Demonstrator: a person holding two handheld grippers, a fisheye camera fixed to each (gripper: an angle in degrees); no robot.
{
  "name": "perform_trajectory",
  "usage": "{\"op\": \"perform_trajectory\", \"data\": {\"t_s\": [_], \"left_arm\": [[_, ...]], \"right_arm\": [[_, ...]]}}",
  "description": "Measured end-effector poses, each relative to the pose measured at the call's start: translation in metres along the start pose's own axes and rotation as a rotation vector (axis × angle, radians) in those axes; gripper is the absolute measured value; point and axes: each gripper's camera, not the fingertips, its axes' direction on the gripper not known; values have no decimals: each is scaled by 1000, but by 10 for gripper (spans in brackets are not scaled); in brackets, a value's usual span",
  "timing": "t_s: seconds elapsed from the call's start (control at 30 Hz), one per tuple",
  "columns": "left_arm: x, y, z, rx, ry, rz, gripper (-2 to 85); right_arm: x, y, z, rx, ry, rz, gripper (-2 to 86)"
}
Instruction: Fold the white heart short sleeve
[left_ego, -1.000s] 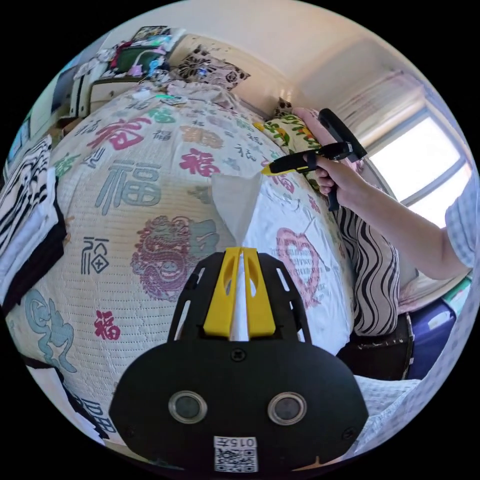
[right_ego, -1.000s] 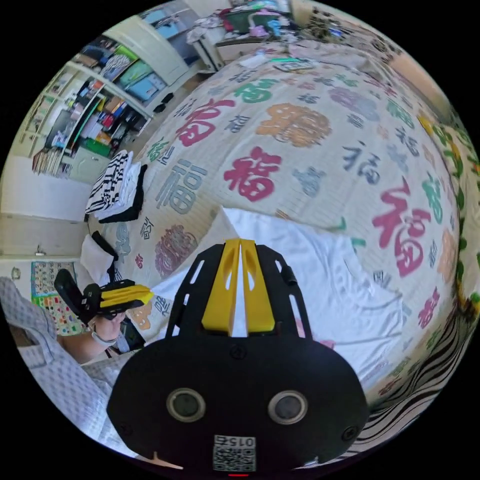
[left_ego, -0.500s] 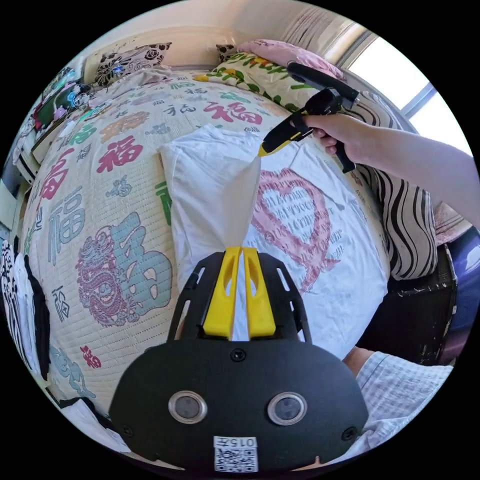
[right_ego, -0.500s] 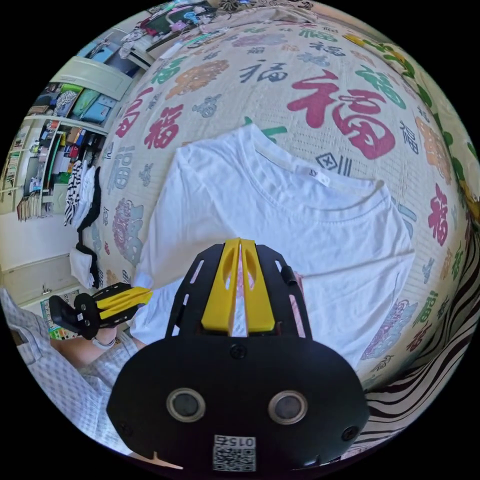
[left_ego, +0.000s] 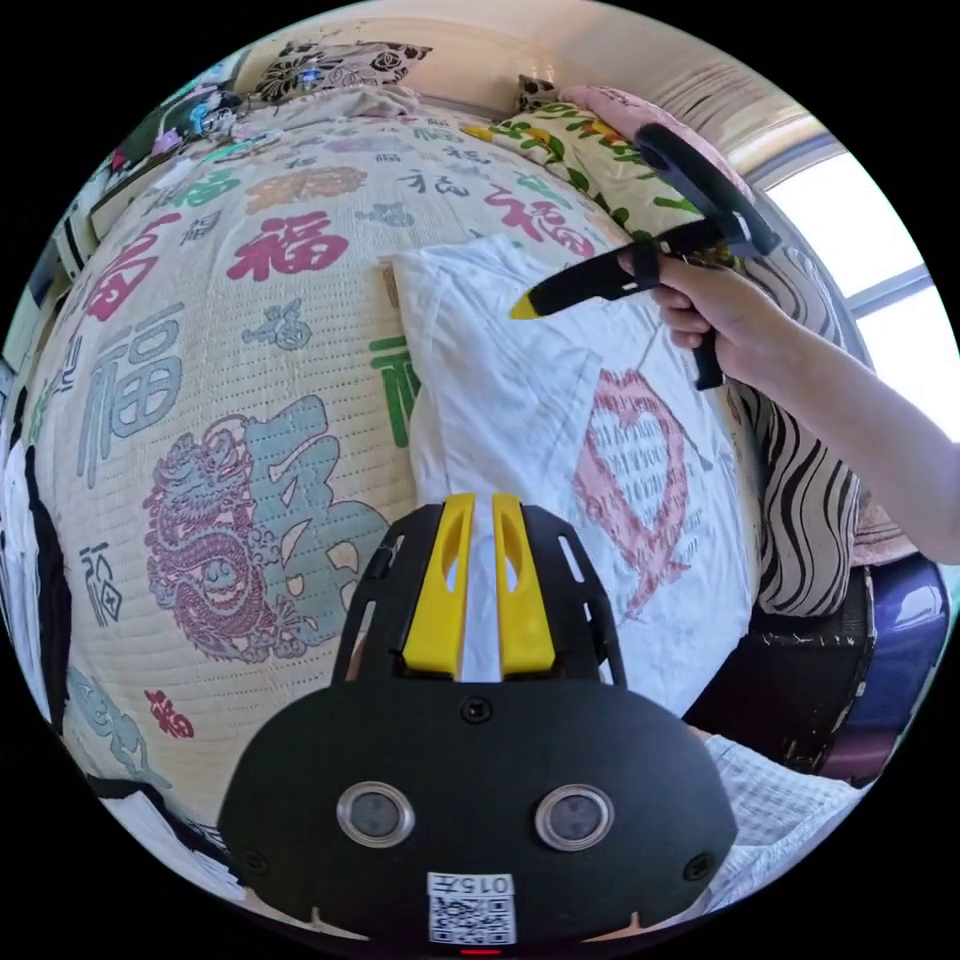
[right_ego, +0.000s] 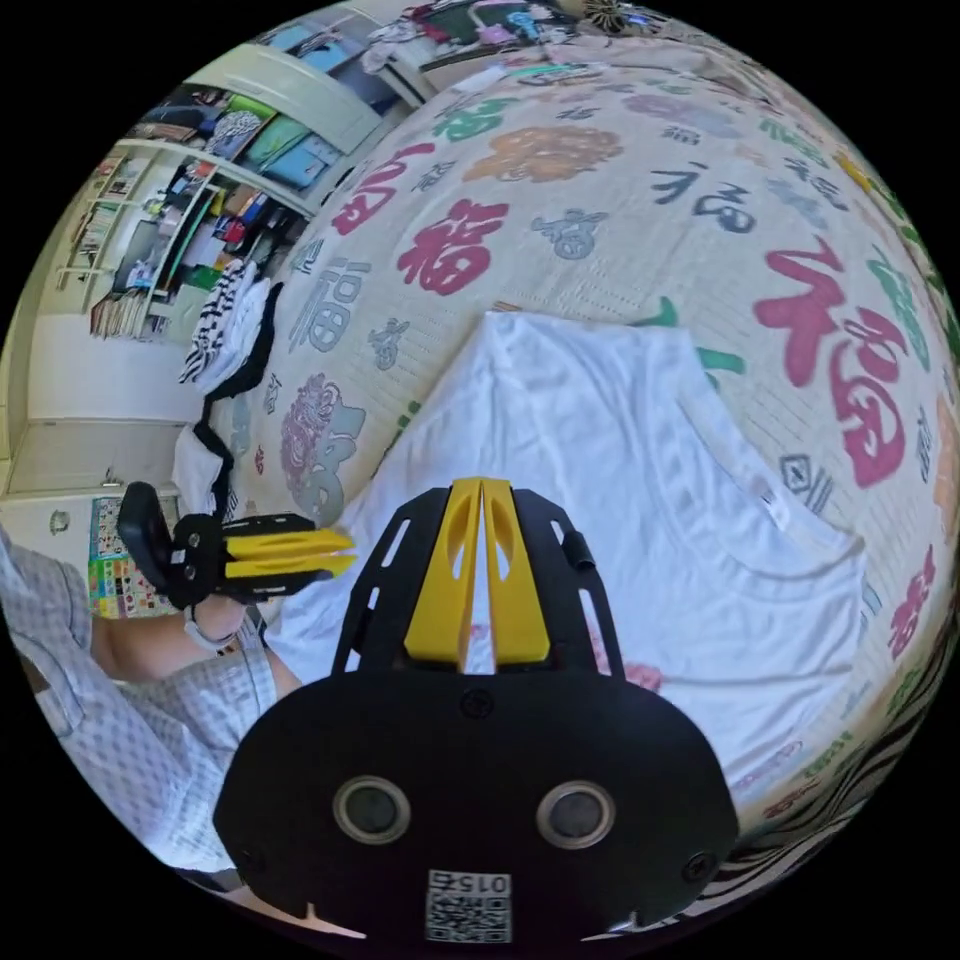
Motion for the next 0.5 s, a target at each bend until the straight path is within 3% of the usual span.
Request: {"op": "perform_trajectory", "data": {"t_s": [0.1, 0.3, 0.4, 0.5], "left_arm": [[3, 3, 15, -30, -67, 28, -6], [9, -3, 18, -9, -17, 29, -7], [23, -14, 21, 58, 116, 66, -4], [42, -27, 57, -42, 105, 126, -1]], "right_arm": [[22, -10, 21, -60, 26, 32, -8], [55, 32, 1, 100, -62, 78, -6], [60, 53, 13, 50, -110, 24, -5], [68, 68, 43, -72, -60, 2, -5]]}}
